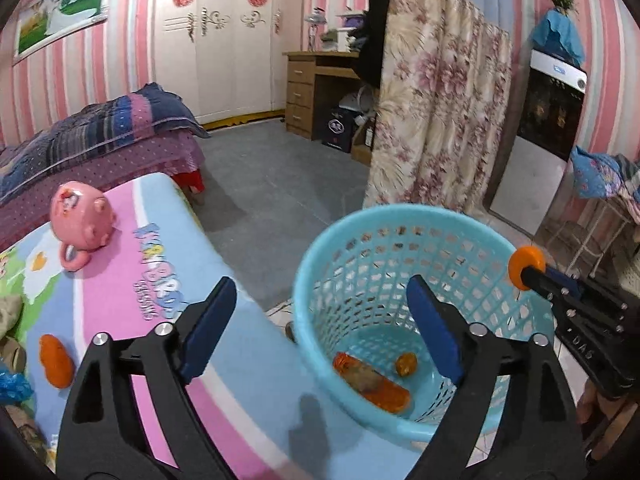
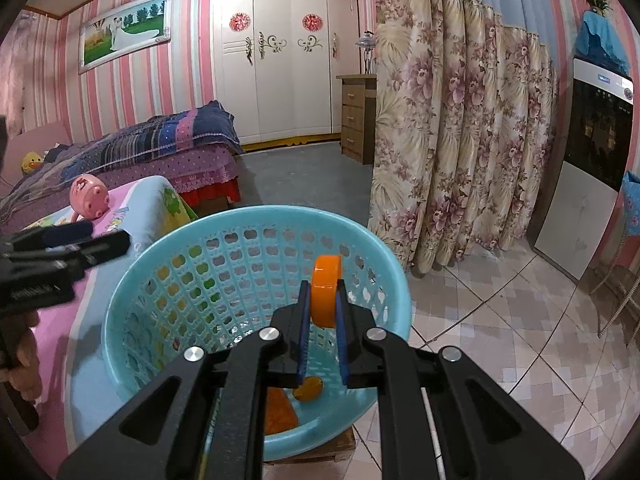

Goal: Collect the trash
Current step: 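Open both grippers to drop the stocking and peel into the basket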

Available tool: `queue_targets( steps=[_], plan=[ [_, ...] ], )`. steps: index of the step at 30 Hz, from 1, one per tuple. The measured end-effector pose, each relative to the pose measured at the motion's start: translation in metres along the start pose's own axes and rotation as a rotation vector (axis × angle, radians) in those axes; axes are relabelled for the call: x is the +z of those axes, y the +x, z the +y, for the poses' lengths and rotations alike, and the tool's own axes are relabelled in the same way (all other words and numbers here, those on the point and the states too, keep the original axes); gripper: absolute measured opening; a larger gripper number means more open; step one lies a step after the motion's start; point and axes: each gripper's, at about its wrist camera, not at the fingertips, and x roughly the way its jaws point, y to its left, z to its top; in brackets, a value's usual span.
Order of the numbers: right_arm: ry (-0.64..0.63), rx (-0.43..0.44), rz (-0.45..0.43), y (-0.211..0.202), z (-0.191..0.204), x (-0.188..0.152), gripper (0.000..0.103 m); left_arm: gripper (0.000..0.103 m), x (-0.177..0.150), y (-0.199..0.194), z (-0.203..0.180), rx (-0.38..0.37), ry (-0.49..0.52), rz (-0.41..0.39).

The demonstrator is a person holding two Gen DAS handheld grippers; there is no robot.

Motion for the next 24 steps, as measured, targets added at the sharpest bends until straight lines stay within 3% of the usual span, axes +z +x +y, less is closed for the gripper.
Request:
queue_targets(
  steps=[4, 9, 11, 12, 15, 19, 24],
  plan=[
    [0.007, 0.005, 0.016, 0.008, 0.007, -0.004, 0.012, 0.094, -0.001, -0.013, 0.014, 0.063, -0.004, -0.026],
    [-0.013, -0.011, 0.038, 0.016, 0.019, -0.007, 0.016, 0.095, -0.007, -0.032, 0.036, 0.108, -0.019, -0.030],
    [-0.022, -0.026, 0.037, 0.017, 0.023, -0.005, 0.044, 0.095, -0.008, -0.040, 0.043, 0.125, -0.027, -0.037],
    [-0.024, -0.029, 0.029, 0.016, 0.024, -0.004, 0.064, 0.095, -0.009, -0.044, 0.047, 0.131, -0.033, -0.040],
    [-0.032, -0.044, 0.037, 0.015, 0.028, -0.003, 0.068, 0.097, -0.013, -0.062, 0.061, 0.160, -0.057, -0.051],
    [-0.002, -0.050, 0.008, 0.002, 0.033, -0.001, 0.089, 0.097, -0.025, -0.088, 0.082, 0.215, -0.091, -0.055],
    [-0.025, -0.029, -0.015, -0.016, 0.059, 0.003, 0.093, 0.097, -0.043, -0.121, 0.114, 0.286, -0.117, -0.051]
  ],
)
